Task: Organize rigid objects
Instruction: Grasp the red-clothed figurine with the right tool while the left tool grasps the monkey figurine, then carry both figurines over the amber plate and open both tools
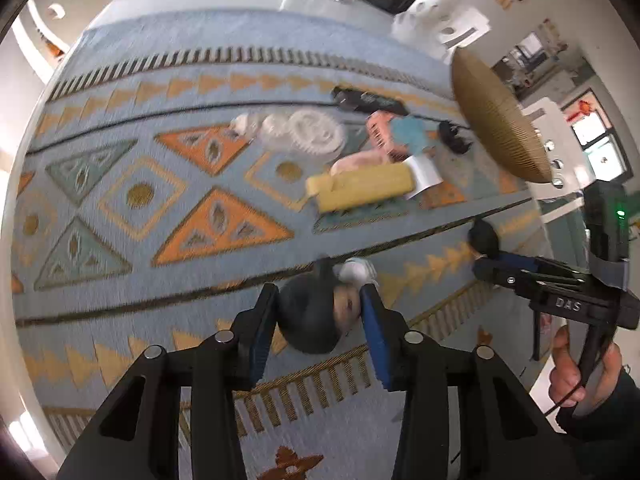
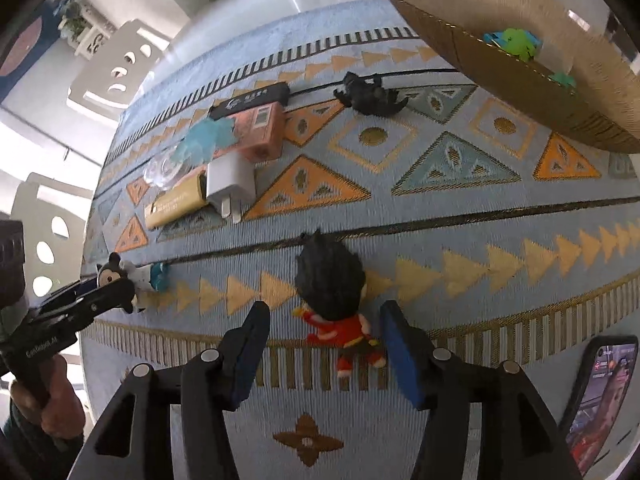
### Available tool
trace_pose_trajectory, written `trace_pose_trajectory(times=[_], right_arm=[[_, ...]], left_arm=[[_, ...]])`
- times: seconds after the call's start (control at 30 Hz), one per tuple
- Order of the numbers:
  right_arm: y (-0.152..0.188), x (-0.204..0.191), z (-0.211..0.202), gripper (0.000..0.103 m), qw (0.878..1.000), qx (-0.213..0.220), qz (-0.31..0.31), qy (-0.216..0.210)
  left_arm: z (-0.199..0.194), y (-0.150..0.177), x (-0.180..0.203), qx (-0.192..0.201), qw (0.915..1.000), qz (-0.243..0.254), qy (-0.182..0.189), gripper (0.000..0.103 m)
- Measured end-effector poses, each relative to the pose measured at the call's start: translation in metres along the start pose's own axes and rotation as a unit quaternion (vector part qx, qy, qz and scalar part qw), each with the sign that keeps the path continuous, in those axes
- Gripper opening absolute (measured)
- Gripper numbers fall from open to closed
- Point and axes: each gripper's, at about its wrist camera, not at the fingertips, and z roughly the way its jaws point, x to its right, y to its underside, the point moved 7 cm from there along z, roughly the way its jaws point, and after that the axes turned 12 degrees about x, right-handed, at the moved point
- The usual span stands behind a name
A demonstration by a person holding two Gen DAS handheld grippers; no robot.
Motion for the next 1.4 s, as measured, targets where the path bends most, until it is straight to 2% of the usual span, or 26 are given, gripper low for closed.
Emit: trace_pose_trajectory(times=[0.2, 0.23, 0.27, 0.33, 0.4, 0.5, 0.6, 0.73, 0.83, 0.93, 1.1, 1.2, 1.3, 1.4], right_arm=[[-0.006, -0.01, 0.011, 0.056, 0.999, 0.0, -0.043, 0.028], [-0.008, -0.012, 0.014, 0.051, 0.998, 0.0, -0.05, 0.035], [-0.009, -0.013, 0.015, 0.041, 0.997, 0.003, -0.059, 0.043], [-0.011, -0.015, 0.017, 0.035, 0.995, 0.008, -0.083, 0.062], [-0.009, -0.019, 0.018, 0.035, 0.994, 0.012, -0.094, 0.053], [-0.004, -0.023, 0.013, 0.035, 0.995, 0.007, -0.099, 0.03], [-0.004, -0.026, 0.001, 0.035, 0.996, 0.003, -0.085, -0.002], [-0.026, -0.02, -0.036, 0.035, 0.995, 0.039, -0.088, -0.011], [-0.058, 0.003, -0.079, 0.035, 0.993, 0.089, -0.078, -0.007], [-0.093, 0.034, -0.129, 0.035, 0.987, 0.15, -0.063, 0.012], [-0.151, 0.087, -0.222, 0.035, 0.962, 0.261, -0.042, 0.065], [-0.174, 0.12, -0.264, 0.035, 0.947, 0.309, -0.018, 0.084], [-0.184, 0.143, -0.266, 0.035, 0.948, 0.306, -0.006, 0.091], [-0.18, 0.159, -0.236, 0.035, 0.961, 0.262, 0.003, 0.088]], left_arm=[[0.0, 0.003, 0.0, 0.006, 0.9998, 0.001, -0.02, 0.046], [0.001, 0.002, 0.0, 0.009, 0.9997, 0.003, -0.025, 0.048], [0.002, 0.0, 0.001, 0.014, 0.9994, 0.004, -0.03, 0.048], [0.005, -0.004, 0.002, 0.019, 0.9993, 0.003, -0.033, 0.047], [0.007, -0.006, 0.005, 0.02, 0.999, 0.01, -0.039, 0.047], [0.0, -0.004, 0.012, 0.031, 0.9978, 0.025, -0.053, 0.038], [-0.015, -0.008, 0.024, 0.048, 0.9975, 0.018, -0.049, 0.038], [-0.038, -0.033, 0.057, 0.089, 0.995, 0.031, -0.033, 0.038], [-0.056, -0.059, 0.09, 0.125, 0.9911, 0.045, -0.012, 0.038], [-0.076, -0.094, 0.134, 0.17, 0.9829, 0.069, 0.013, 0.038], [-0.107, -0.154, 0.205, 0.248, 0.9618, 0.101, 0.055, 0.038], [-0.107, -0.181, 0.244, 0.272, 0.9524, 0.111, 0.083, 0.038], [-0.08, -0.191, 0.27, 0.262, 0.9538, 0.124, 0.08, 0.038], [-0.04, -0.185, 0.283, 0.222, 0.965, 0.112, 0.082, 0.038]])
